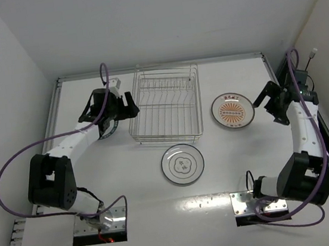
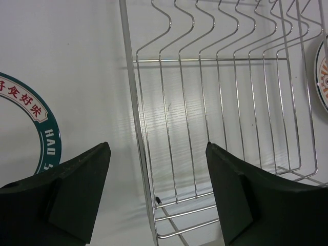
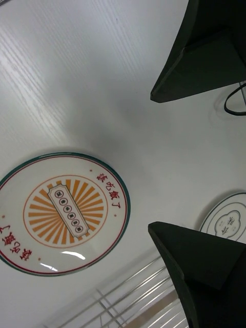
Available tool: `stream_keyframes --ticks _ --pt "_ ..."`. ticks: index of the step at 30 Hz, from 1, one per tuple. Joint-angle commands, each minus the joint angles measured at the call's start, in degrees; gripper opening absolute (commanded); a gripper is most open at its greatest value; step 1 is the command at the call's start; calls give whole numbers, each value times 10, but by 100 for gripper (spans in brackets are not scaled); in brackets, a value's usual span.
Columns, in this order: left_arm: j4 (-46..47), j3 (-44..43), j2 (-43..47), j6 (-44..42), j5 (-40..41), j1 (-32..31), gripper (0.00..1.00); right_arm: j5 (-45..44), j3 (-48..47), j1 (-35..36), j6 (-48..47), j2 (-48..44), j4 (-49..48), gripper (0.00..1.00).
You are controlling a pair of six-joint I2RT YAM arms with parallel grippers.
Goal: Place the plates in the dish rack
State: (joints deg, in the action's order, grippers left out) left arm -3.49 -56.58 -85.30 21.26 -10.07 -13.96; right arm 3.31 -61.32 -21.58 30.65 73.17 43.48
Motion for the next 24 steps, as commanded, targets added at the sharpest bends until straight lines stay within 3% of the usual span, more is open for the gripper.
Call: stream_keyframes --ticks 1,13,20,24 --pt "15 -26 1 -5 -11 -5 73 2 9 -7 5 16 -23 100" --pt "-2 -37 21 -33 18 -5 74 121 38 -95 27 168 -84 100" --pt "-2 -32 21 -44 29 -5 74 191 -2 -114 19 303 -121 92" --pt "-2 -32 15 -44 29 -5 74 268 -40 -108 7 382 -132 78"
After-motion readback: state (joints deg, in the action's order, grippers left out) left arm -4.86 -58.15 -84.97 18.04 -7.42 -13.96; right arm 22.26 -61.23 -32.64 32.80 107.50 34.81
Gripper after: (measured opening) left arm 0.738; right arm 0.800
